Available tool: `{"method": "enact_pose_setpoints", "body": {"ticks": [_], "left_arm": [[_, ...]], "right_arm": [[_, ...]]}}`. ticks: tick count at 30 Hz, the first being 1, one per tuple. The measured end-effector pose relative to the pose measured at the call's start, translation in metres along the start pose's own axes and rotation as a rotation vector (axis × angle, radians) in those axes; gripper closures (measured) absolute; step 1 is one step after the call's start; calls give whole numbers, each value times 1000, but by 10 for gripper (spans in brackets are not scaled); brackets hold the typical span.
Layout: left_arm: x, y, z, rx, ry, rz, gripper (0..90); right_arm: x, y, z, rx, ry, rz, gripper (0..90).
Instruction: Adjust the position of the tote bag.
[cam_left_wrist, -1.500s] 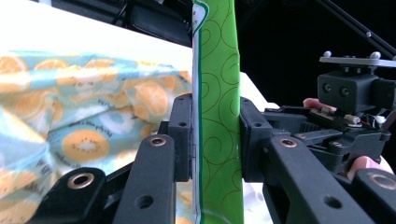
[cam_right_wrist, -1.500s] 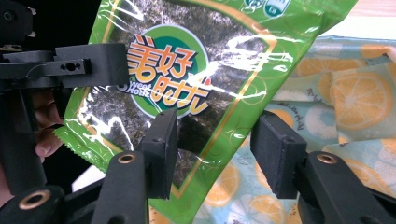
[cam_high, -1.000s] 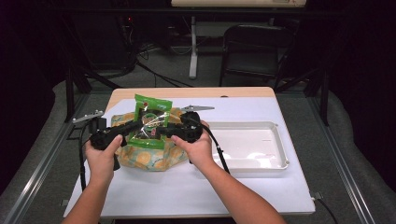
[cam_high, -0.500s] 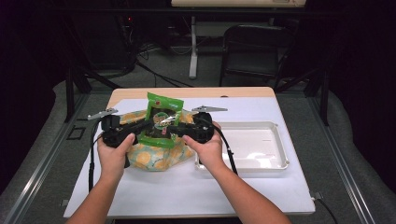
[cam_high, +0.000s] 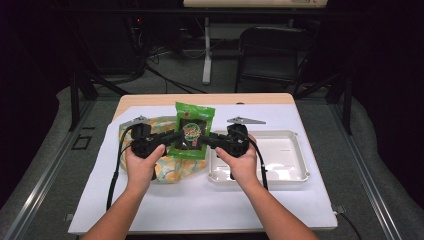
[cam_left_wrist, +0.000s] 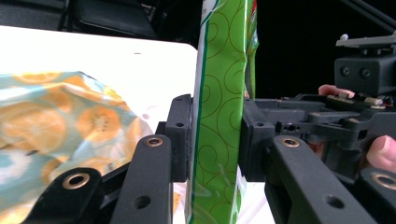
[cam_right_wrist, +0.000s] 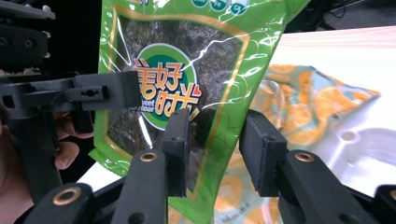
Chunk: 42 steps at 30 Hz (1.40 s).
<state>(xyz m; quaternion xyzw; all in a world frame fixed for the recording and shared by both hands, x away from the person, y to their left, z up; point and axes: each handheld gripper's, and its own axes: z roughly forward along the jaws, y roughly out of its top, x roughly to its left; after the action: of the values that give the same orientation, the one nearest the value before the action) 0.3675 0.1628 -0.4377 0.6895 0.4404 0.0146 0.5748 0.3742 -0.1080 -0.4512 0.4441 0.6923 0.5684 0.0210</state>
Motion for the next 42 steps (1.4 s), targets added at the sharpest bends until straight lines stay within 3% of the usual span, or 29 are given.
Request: {"method": "enact_pose_setpoints", "body": {"ticks": [10, 19, 28, 42], "left_arm": [[-13, -5, 32, 59, -4, 22, 685], [-17, -10, 57, 105, -4, 45, 674], [-20, -14, 73, 116, -21, 36, 673], [-21, -17, 91, 122, 8, 41, 656]], "right_arm": [[-20, -13, -25, -37, -46, 46, 657], [-35, -20, -37, -49, -125, 59, 772], [-45, -22, -46, -68, -169, 76, 861], [-58, -23, -50, -62, -197, 107, 891]]}}
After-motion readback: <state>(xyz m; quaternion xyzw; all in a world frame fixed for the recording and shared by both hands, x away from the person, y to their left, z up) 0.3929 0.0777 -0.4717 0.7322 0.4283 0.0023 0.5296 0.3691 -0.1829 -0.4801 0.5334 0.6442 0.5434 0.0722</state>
